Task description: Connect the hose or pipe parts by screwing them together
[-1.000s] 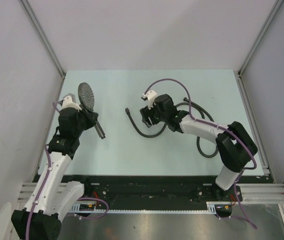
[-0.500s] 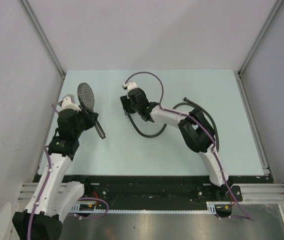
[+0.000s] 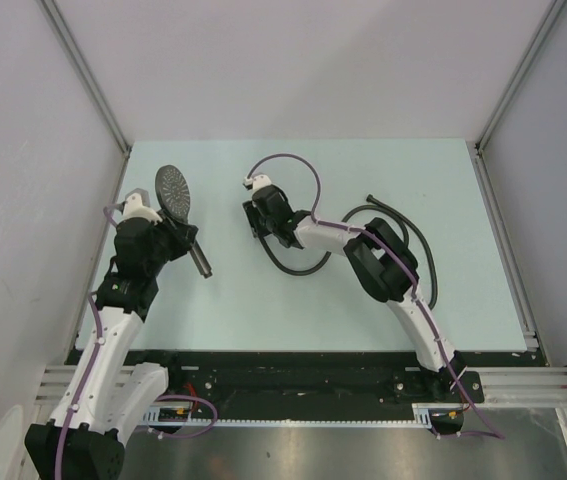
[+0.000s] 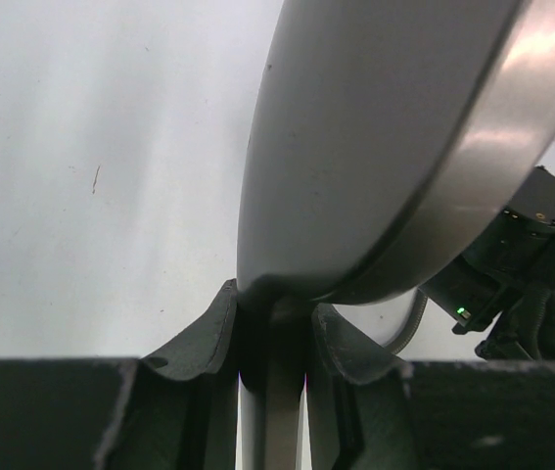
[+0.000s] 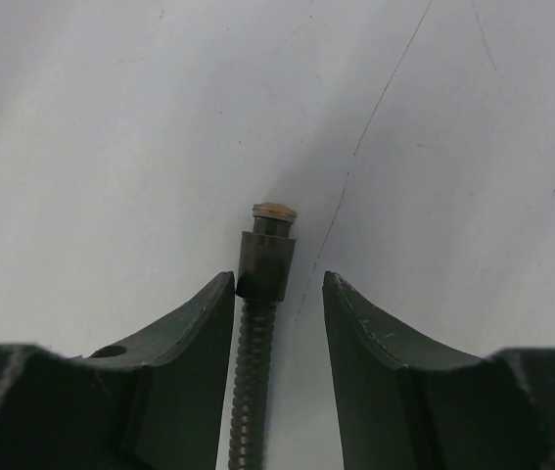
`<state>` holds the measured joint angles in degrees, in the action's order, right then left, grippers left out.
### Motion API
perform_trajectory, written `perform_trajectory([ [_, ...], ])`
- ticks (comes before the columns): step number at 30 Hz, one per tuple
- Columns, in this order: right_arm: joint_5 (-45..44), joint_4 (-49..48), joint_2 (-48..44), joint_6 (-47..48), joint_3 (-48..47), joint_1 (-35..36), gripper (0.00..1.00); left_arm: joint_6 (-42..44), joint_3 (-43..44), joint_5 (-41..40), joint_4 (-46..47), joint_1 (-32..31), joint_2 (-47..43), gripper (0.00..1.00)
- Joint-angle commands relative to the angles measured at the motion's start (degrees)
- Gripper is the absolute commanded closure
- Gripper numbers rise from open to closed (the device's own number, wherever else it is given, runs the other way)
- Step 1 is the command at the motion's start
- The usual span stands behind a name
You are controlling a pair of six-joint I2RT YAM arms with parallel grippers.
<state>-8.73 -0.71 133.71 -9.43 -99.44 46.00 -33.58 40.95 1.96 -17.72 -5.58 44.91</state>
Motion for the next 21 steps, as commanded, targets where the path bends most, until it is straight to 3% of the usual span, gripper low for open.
perform_trajectory([
  [1,-1.5,-1.4,2.0,-0.7,-3.4,0.1,0.56,-1.0,0.5,1.0,4.8,0.6,-1.5,1.0],
  [21,-5.3,4.8,4.7,-2.1,-8.9,0.9,0.62,-1.1,0.5,1.3,5.1,1.0,-1.4,1.0],
])
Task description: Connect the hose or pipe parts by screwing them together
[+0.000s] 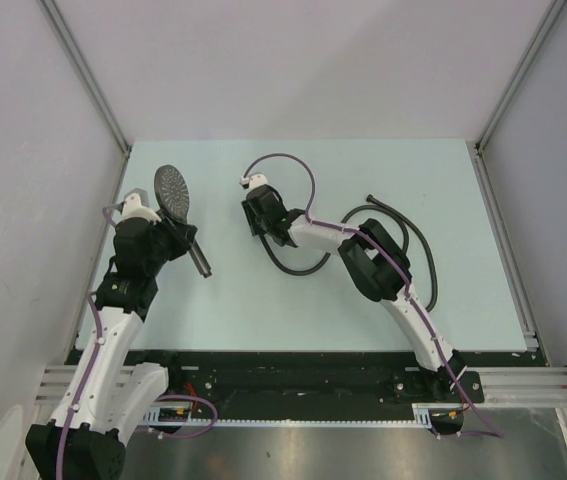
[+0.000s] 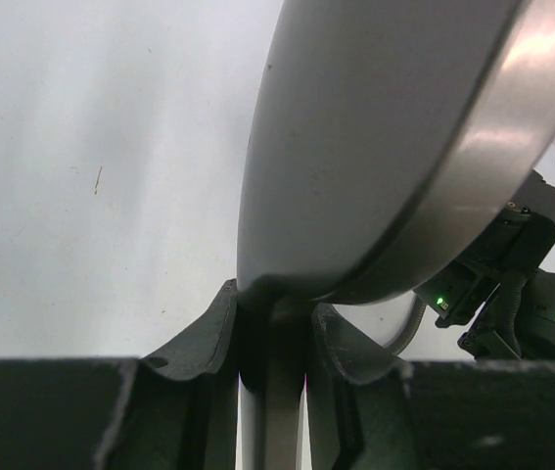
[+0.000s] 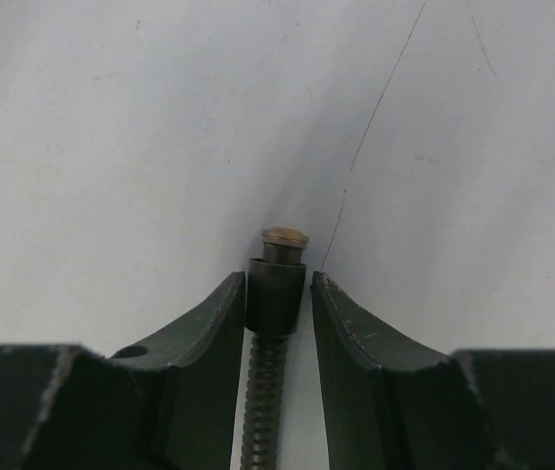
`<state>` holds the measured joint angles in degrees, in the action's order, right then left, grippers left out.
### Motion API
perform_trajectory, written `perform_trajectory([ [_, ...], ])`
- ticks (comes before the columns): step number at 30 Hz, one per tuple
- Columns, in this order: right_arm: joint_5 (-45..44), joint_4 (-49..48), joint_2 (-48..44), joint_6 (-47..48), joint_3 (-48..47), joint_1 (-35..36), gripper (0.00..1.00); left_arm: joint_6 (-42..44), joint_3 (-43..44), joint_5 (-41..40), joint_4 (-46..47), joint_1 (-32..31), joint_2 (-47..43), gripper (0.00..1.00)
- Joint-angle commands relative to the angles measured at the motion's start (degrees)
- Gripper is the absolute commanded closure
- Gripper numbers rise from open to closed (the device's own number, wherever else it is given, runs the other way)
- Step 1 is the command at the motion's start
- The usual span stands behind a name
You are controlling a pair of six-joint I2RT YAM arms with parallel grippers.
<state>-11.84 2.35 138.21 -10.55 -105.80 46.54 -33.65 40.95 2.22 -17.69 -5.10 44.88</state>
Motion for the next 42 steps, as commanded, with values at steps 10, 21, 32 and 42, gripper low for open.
perform_trajectory([
  [10,-1.8,2.4,-0.5,-0.6,-2.0,0.3,0.65,-1.2,0.5,1.2,4.9,0.7,-1.4,1.0],
  [21,3.1,-6.5,-5.0,4.8,3.0,0.6,0.94,-0.7,1.1,3.8,5.4,0.8,-1.2,0.99],
  [32,29.1,-31.0,-38.8,15.4,34.4,0.2,1.0,-7.3,11.3,6.3,6.4,3.5,1.7,1.0],
  [42,41.5,-42.1,-52.2,15.7,47.8,1.4,1.0,-18.8,6.5,17.8,33.8,3.5,2.5,1.0],
])
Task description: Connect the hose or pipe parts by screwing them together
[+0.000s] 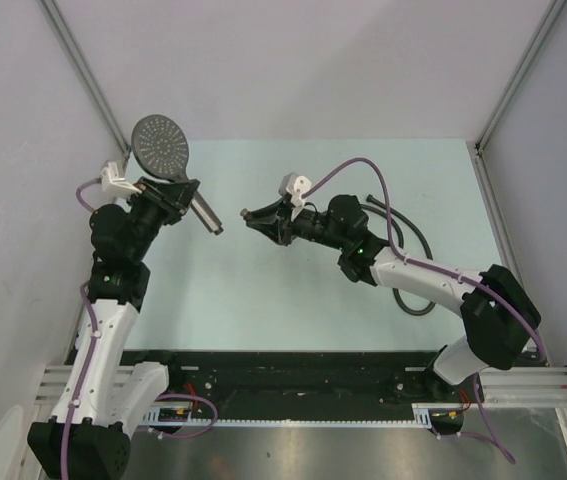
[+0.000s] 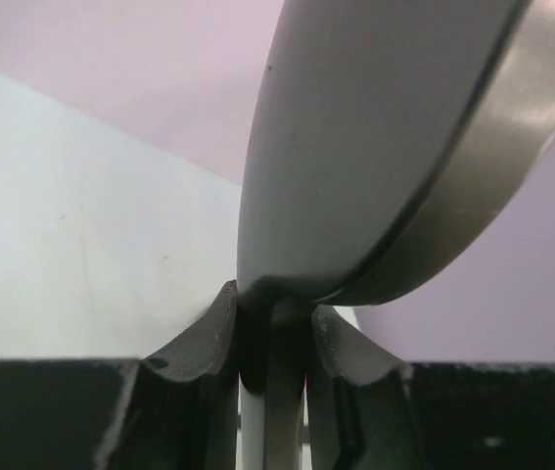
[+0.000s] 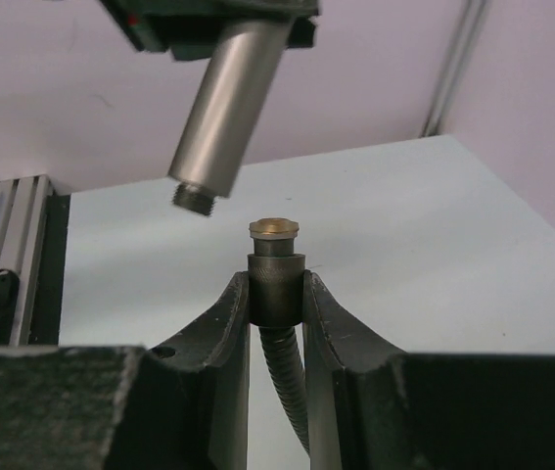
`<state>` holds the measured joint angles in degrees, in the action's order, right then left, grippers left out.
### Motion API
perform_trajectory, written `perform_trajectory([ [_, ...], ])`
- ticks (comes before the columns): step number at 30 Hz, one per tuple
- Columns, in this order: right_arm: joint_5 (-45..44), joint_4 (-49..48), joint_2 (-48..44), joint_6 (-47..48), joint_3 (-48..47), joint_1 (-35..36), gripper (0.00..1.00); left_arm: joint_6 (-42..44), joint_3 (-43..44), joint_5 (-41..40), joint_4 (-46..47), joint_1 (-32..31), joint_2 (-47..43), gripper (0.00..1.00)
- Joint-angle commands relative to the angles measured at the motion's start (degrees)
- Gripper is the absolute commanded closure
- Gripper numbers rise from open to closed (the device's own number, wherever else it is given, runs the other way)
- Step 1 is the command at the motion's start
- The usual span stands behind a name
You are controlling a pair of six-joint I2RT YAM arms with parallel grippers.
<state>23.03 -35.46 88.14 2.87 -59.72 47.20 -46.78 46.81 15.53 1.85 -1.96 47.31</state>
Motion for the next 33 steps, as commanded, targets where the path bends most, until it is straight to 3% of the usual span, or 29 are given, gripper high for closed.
perform_trajectory([
  [1,7.2,-3.1,-2.4,4.0,2.0,0.8,1.0,-5.4,1.0,4.6,14.8,0.4,0.0,1.0],
  [9,11.6,-9.3,-2.6,1.2,4.5,0.7,1.0,-4.3,2.1,7.1,20.3,0.3,-0.9,0.99],
  [33,2.8,-15.1,1.7,-5.6,1.9,3.0,1.0,-8.8,-4.6,7.5,30.2,-1.7,-0.1,0.99],
])
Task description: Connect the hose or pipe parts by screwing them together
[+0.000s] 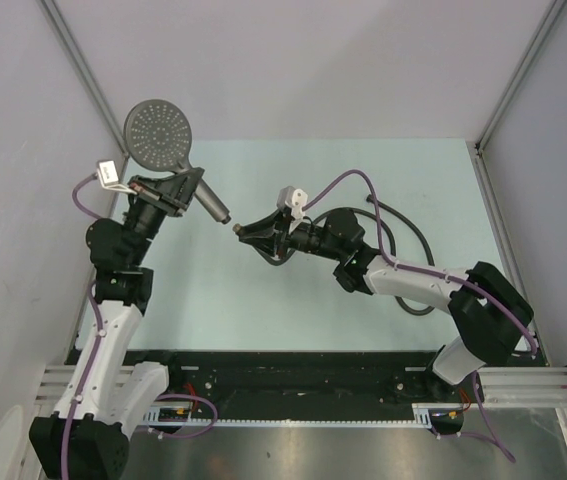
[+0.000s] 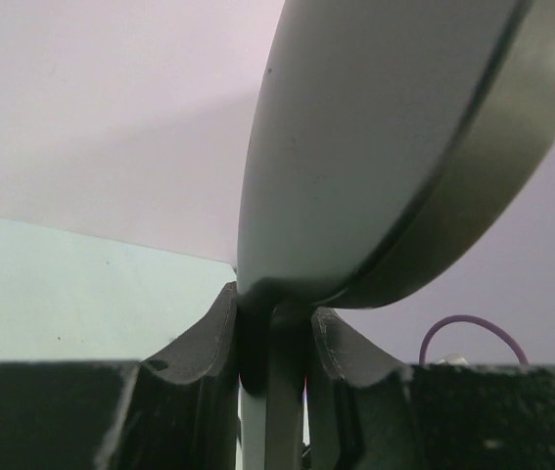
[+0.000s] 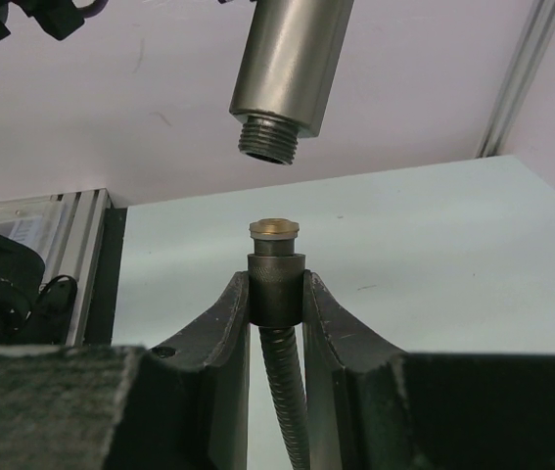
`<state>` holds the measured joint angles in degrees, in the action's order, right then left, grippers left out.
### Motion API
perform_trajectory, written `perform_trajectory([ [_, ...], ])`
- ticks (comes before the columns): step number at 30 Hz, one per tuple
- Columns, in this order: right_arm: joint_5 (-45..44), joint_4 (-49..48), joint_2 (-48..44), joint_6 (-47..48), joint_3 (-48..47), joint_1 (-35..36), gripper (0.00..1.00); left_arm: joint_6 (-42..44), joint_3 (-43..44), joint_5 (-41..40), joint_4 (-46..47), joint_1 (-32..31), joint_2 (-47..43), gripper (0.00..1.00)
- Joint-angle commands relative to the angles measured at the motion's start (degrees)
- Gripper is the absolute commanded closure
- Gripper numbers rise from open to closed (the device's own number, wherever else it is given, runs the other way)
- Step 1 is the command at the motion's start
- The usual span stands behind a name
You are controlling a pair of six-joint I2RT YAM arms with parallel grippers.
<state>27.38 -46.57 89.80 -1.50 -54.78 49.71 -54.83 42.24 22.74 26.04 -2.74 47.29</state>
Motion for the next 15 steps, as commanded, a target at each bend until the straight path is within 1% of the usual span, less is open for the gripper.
perform_trajectory([
  [1,-1.5,-4.1,0.2,-1.5,-3.1,0.6,1.0,-0.8,-0.7,0.1,6.0,-1.1,0.0,1.0],
  [11,-2.3,-7.5,0.9,-5.2,-4.0,0.6,1.0,0.9,-4.1,-1.7,7.2,-5.3,1.4,0.99],
  [15,-4.3,-8.1,1.3,-5.8,-4.3,0.6,1.0,1.5,-5.6,-2.6,7.3,-6.4,0.6,1.0],
])
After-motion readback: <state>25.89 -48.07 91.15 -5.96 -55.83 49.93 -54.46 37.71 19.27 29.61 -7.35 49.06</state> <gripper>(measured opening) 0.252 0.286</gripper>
